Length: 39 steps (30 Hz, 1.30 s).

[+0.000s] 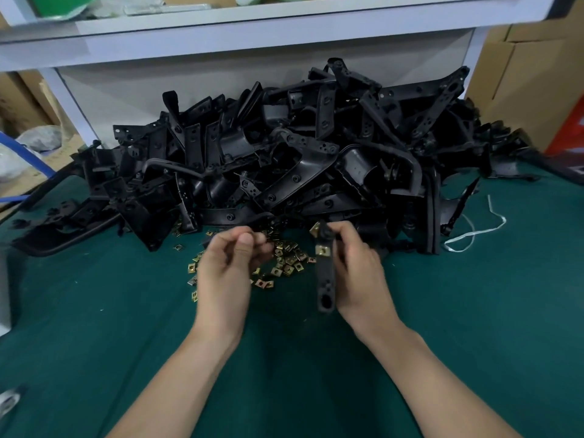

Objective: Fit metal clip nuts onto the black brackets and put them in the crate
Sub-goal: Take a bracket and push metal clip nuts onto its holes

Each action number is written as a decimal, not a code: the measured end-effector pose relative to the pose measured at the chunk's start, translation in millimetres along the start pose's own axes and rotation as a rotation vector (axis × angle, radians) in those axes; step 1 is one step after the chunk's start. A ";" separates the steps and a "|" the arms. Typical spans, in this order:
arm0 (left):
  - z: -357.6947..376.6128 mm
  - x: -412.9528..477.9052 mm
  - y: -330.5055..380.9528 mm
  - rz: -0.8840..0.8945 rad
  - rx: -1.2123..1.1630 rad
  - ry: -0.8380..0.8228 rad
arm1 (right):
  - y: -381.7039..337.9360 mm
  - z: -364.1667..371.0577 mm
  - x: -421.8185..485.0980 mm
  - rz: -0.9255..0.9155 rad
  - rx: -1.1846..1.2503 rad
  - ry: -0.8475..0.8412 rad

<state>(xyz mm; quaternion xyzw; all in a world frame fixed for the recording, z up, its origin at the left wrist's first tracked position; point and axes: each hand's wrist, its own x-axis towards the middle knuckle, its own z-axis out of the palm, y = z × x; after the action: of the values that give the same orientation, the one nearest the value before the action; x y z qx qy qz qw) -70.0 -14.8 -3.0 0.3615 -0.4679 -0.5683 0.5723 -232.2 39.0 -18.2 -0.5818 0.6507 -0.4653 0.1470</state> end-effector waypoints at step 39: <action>2.8 -6.5 5.4 -0.252 0.033 -0.186 | -0.1 -1.1 1.6 0.100 -0.135 0.163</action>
<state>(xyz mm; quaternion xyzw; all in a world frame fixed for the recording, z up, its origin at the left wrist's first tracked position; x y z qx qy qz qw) -70.4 -7.6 2.1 0.3723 -0.4791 -0.6589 0.4445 -233.4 38.0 -17.0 -0.5174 0.7187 -0.4581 0.0771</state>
